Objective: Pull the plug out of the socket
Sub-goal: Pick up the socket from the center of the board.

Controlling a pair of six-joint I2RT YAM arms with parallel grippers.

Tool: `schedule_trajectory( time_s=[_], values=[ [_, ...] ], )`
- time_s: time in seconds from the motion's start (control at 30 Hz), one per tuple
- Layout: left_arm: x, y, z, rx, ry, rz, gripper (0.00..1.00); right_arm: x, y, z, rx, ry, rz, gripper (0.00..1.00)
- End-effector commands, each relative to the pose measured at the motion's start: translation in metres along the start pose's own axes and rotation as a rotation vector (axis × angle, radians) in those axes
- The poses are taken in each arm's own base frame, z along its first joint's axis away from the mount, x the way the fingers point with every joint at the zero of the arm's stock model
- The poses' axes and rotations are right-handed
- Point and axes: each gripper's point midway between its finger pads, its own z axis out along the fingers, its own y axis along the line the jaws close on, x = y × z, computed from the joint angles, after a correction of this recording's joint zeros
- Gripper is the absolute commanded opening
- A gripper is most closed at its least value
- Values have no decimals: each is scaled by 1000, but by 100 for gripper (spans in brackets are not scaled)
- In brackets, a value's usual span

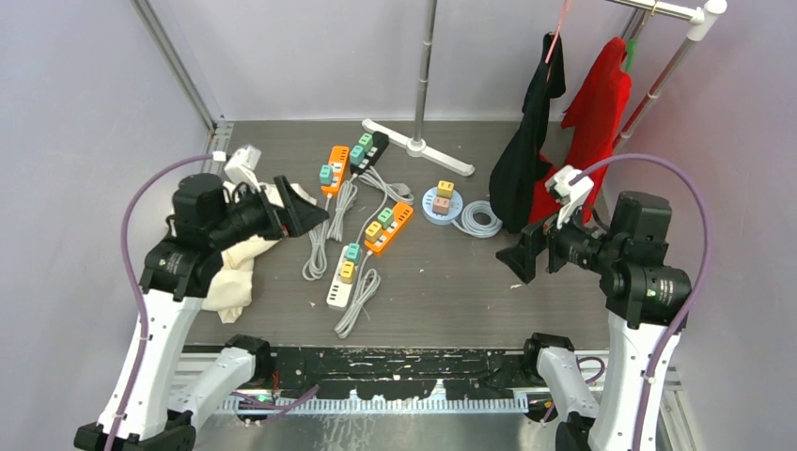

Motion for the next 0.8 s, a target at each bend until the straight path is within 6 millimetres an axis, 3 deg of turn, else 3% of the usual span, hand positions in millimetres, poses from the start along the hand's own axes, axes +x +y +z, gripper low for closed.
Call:
schedule_trajectory(
  time_s=[0.0, 0.07, 0.27, 0.37, 0.53, 0.77],
  values=[
    [42, 61, 8, -212, 105, 6, 93, 32, 4, 6, -74, 66, -89, 100],
    [57, 80, 14, -278, 151, -7, 91, 43, 1, 10, -70, 93, -77, 100],
    [99, 107, 33, -450, 319, 95, 82, 69, -5, 19, -73, 141, -40, 100],
    [115, 110, 45, -507, 369, 188, 73, 75, -8, 22, -63, 147, -37, 100],
    [135, 114, 73, -581, 429, 288, 67, 81, -8, 24, -56, 142, -23, 100],
    [179, 121, 103, -603, 580, 309, 58, 85, -8, 26, -52, 131, -10, 100]
  ],
)
